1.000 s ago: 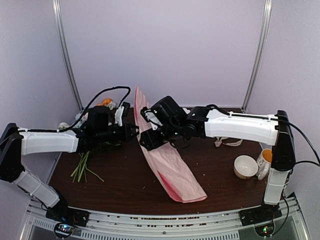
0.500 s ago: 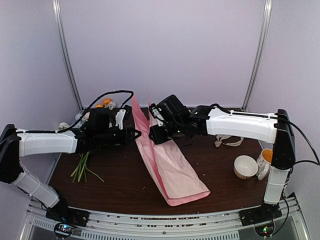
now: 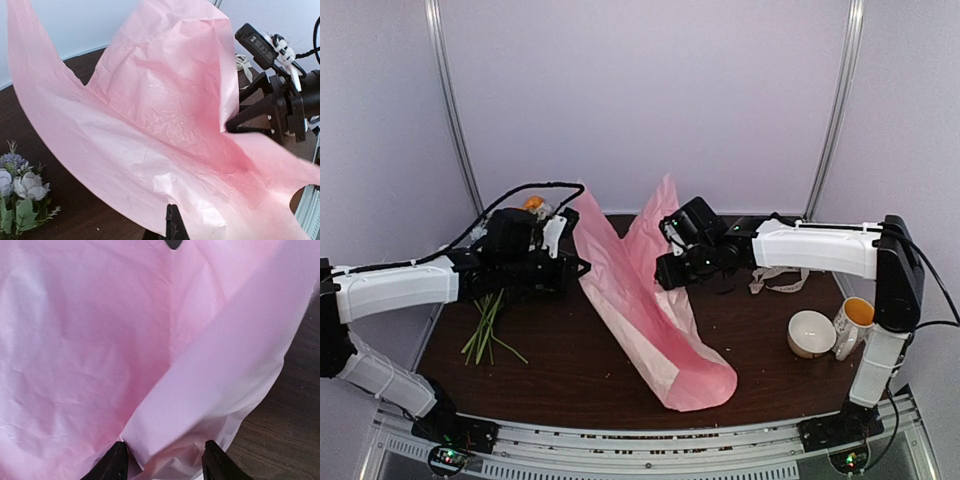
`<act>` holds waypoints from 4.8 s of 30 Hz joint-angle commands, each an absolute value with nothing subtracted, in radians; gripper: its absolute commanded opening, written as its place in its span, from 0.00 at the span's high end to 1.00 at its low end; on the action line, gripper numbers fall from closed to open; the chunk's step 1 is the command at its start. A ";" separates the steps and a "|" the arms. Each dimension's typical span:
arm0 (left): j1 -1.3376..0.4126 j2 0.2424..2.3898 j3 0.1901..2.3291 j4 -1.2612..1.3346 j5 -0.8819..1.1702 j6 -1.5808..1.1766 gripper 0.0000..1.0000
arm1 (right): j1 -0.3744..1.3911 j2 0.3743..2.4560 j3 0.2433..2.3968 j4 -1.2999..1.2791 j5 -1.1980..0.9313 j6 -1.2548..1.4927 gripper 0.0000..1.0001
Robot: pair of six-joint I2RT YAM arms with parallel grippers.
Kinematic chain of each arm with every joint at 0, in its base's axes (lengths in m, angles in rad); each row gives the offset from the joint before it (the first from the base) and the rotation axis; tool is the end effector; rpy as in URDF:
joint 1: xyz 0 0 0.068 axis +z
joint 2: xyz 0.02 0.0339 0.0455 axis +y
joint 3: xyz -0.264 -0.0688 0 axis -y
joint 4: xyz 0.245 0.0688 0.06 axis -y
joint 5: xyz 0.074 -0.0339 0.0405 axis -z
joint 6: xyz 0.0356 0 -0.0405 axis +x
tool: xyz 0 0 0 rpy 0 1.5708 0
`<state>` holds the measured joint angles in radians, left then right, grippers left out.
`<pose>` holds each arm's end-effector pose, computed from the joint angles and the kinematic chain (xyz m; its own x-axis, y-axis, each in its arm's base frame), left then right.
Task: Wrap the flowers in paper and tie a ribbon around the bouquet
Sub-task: Unfold the folded wrapping paper at the center of the board.
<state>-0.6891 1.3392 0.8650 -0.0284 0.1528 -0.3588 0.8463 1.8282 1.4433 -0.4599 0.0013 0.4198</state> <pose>0.2284 -0.1952 0.2594 -0.6049 0.0487 -0.7948 0.5543 0.7424 -0.3764 0.2715 0.3067 0.2505 -0.7576 -0.2410 -0.6066 -0.4813 0.8340 0.2697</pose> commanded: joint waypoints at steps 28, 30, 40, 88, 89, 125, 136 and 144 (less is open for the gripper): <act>-0.638 1.175 0.998 -0.454 -0.015 -0.050 1.00 | 0.648 1.686 1.007 -0.162 -0.583 0.493 0.98; -0.624 1.186 0.997 -0.447 0.009 -0.052 1.00 | 0.644 1.658 0.986 -0.169 -0.567 0.484 1.00; -0.621 1.179 1.006 -0.509 0.038 0.005 1.00 | 0.484 1.460 0.899 -0.338 -0.411 0.421 0.77; -0.607 0.979 0.751 -0.443 0.049 -0.385 1.00 | 0.511 2.118 1.467 -0.264 -0.739 0.490 0.91; -0.608 0.955 0.736 -0.437 0.056 -0.400 1.00 | 0.511 2.124 1.496 -0.273 -0.735 0.489 1.00; -0.633 1.047 1.034 -0.744 -0.136 -0.403 0.16 | 0.511 2.287 2.060 -0.854 -0.416 -0.097 1.00; -0.363 1.191 1.044 -0.640 -0.202 -0.462 0.23 | 0.513 2.237 1.989 -1.012 -0.451 -0.329 1.00; -0.183 1.205 0.945 -0.562 -0.199 -0.534 0.37 | 0.512 2.221 2.029 -0.964 -0.243 -0.302 0.92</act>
<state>-0.2859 1.2186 0.9970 -0.6487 -0.1795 -0.4767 0.5095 2.2814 1.9984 -0.9825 -0.3340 -0.2935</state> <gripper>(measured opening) 0.664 0.017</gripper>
